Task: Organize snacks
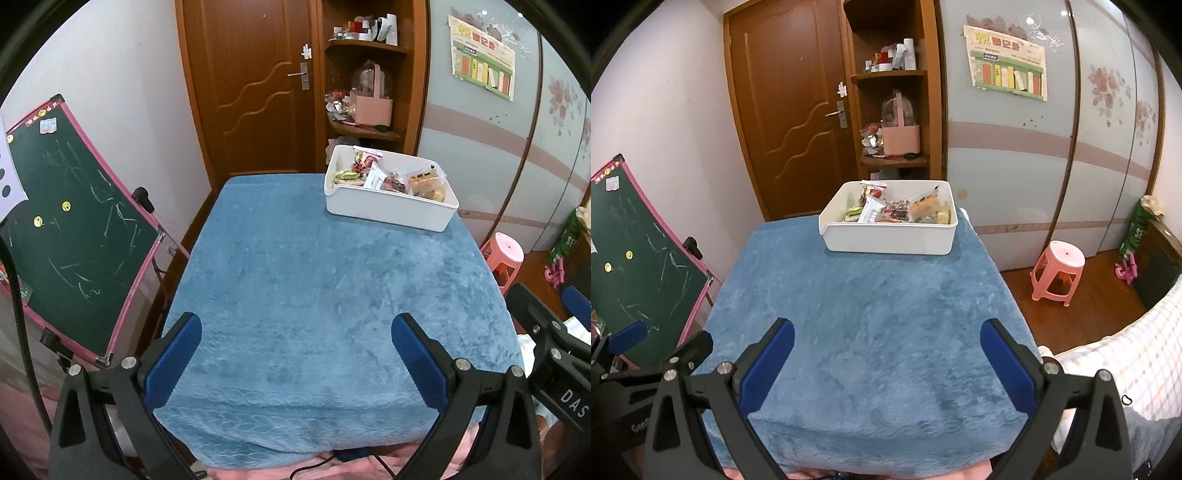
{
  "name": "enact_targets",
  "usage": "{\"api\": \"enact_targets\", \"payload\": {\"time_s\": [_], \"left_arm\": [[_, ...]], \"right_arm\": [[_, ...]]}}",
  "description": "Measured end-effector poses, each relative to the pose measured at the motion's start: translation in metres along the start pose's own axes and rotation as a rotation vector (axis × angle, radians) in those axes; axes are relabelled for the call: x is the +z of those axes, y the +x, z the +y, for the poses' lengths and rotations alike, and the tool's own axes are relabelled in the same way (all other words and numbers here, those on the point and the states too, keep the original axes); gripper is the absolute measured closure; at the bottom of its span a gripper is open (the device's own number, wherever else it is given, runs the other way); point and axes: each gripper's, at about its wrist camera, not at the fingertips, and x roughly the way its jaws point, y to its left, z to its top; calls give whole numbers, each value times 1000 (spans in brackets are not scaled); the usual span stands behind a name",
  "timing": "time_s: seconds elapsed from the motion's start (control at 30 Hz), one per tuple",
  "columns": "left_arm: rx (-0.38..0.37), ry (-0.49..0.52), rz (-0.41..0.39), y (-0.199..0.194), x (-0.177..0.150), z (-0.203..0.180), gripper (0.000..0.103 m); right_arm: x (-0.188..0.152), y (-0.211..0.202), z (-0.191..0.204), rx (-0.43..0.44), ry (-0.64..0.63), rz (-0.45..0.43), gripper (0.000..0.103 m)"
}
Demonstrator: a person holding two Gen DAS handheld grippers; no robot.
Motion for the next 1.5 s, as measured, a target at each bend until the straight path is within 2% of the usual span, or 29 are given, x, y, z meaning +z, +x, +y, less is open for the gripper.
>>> {"api": "enact_targets", "payload": {"time_s": [0.27,0.5,1.5], "left_arm": [[-11,-3,34,15,-3,1,1],[-17,-8,22,17,-4,3,1],[-17,-8,60,26,-8,-1,1]], "right_arm": [[-3,7,1,6,-8,6,1],[-5,14,5,11,-14,20,1],[-11,21,4,53,-26,24,1]]}}
